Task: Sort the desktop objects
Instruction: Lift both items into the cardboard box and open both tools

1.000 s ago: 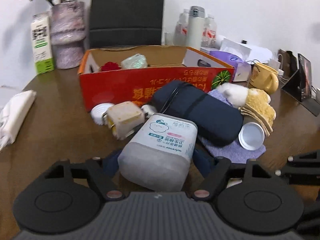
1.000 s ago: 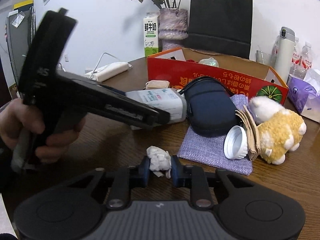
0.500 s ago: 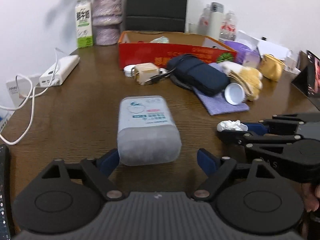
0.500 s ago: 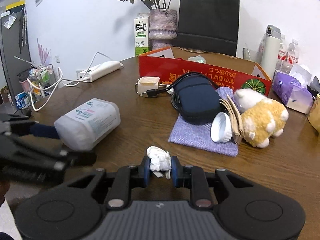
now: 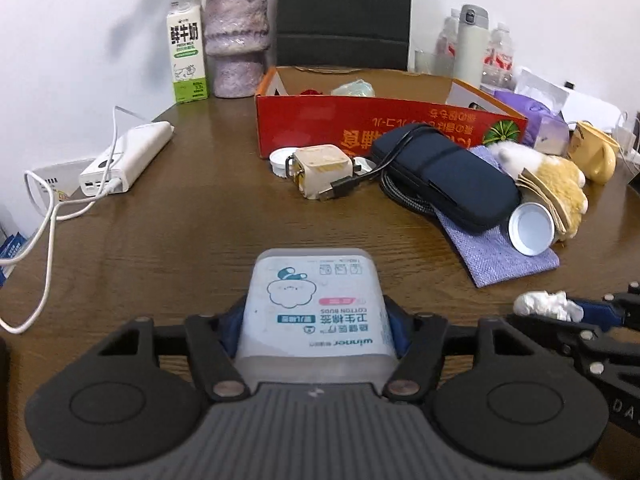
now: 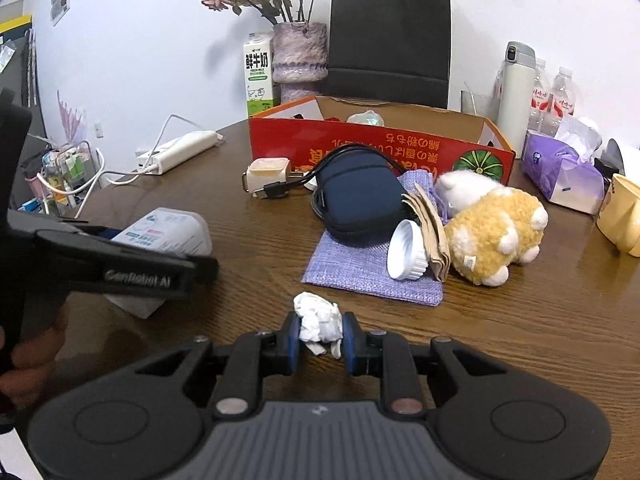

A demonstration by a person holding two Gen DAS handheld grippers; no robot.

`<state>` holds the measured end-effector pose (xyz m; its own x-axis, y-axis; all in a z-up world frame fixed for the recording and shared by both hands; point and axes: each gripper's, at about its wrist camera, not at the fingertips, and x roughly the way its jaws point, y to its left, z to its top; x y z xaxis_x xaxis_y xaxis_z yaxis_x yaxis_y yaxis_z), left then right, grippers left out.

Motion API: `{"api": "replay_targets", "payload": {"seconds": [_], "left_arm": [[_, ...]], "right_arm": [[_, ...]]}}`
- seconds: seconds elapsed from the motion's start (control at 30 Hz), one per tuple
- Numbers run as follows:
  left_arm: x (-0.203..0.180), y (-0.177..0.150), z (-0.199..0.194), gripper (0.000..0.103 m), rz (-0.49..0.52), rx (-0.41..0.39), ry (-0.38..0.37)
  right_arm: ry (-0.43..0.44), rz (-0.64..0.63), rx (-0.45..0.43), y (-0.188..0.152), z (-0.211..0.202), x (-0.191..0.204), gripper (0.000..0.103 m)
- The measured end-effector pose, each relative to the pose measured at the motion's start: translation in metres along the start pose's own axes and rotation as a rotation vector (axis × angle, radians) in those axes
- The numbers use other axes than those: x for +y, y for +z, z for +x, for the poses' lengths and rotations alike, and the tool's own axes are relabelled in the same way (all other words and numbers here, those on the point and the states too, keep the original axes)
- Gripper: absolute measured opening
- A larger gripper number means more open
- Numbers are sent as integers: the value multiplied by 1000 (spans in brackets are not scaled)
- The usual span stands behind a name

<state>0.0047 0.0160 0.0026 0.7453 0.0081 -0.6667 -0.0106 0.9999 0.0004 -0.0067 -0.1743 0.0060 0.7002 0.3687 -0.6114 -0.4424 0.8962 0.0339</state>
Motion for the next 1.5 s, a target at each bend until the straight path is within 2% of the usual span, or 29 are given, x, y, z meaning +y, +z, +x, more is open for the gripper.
{"api": "replay_targets", "payload": {"seconds": [0.07,0.17,0.27,0.4,0.5,0.6,0.73,0.8,0.9,0.97,1.07,1.17,1.23,1.27,1.33,1.5], "left_arm": [[4,-2,-6,66,-32,2,-24],[4,-3,-21,66,-30,-33,-10],[4,14,-35,66,-27,-79,-24],[4,65,-35,66,-32,-132,-62],[2,127,-19,66,-37,-146,-118],[-2,186,9,66,-51,-122,-173],[-20,253,79,66,-68,-18,-230],[-34,277,127,67,-79,42,-217],[-53,296,191,67,-56,102,-164],[-57,305,231,67,-70,148,-130],[-57,308,273,66,-117,199,-120],[-52,307,292,72,-135,246,-95],[-44,306,289,77,-132,229,-138],[-40,307,285,82,-127,213,-138],[-33,311,275,86,-120,183,-146],[-14,322,234,92,-112,127,-113]], "right_arm": [[-3,7,-17,2,-3,-2,20],[-6,21,-42,6,-11,-3,20],[12,29,-84,18,-24,-7,20],[25,41,-154,55,-31,-23,20],[5,36,-189,99,-21,-43,20],[-16,44,-199,150,1,-69,20],[-42,91,-137,218,55,-112,20],[-28,156,-70,250,94,-139,20],[9,277,47,278,161,-178,20],[-9,321,116,286,204,-196,20],[6,371,190,282,252,-209,21],[-19,420,222,275,280,-220,23],[-9,452,237,270,288,-224,31],[11,460,234,267,289,-225,34],[42,470,230,266,291,-224,45],[6,427,206,276,268,-209,54]]}}
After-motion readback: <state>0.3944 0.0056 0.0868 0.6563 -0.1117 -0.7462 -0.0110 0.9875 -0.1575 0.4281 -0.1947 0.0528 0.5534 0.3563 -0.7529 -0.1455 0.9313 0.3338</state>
